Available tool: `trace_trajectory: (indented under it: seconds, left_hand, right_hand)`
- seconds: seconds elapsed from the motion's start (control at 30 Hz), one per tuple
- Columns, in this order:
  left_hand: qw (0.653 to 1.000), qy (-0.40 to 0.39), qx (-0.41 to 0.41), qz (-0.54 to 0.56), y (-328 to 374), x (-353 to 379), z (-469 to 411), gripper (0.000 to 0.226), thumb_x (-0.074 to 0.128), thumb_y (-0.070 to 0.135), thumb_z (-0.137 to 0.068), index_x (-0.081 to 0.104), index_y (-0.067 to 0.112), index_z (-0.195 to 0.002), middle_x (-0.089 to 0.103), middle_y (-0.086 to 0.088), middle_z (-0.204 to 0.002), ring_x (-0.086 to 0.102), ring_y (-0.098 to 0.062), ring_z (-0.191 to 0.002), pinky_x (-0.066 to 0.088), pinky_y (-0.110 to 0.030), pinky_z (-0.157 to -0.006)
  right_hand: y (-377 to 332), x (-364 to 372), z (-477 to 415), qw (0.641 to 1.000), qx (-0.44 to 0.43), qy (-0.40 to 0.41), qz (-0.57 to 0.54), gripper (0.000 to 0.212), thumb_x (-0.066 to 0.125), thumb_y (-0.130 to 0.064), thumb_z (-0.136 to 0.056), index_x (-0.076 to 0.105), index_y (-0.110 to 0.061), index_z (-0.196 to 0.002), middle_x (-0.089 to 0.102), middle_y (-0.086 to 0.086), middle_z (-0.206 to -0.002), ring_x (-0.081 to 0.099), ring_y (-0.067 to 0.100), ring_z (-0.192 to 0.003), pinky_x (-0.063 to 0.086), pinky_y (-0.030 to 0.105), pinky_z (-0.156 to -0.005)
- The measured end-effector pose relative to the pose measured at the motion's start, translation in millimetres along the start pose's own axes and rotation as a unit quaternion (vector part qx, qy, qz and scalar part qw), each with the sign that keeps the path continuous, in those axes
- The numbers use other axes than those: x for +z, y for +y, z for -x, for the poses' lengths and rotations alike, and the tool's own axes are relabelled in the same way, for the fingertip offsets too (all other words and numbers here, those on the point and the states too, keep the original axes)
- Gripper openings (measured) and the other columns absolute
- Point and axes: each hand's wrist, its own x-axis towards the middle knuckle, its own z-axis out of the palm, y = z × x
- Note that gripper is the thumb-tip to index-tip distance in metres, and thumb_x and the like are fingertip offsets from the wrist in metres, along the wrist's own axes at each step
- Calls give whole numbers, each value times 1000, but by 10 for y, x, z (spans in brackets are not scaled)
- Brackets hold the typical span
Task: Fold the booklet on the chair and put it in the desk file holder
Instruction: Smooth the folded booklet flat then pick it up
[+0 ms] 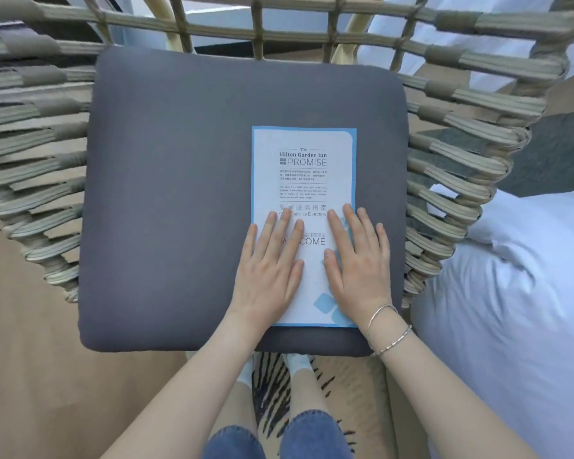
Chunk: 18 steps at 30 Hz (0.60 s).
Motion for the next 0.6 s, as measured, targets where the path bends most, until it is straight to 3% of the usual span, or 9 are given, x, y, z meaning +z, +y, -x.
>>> trace_trajectory:
  seconds: [0.1,0.27,0.6]
  left_hand:
    - [1000,24,-10,8,-24,-218,-31,55,34,28,-98,32,10,-151,27,-12,-159,23,-31,-148,18,-51,-120]
    - [998,51,-42,8,-124,-534,-387,58,35,29,-99,27,7,-152,24,-11,-161,20,-30,-149,14,-51,-120]
    - [998,42,-34,-18,-367,-255,-1159,55,21,27,-101,29,4,-151,28,-12,-159,23,-28,-148,17,-49,-120]
  right_hand:
    - [-40,-164,-81,1000,13,4,-15,55,39,-29,-94,47,-12,-146,45,15,-153,40,35,-142,26,56,-115]
    - [-202,-411,-467,997,-16,6,-79,58,35,-26,-97,31,-11,-153,32,12,-160,25,32,-150,18,50,-121]
    - [-356,-86,-1347,997,-71,-18,22,55,33,-29,-104,26,-10,-155,26,8,-163,17,26,-153,8,46,-123]
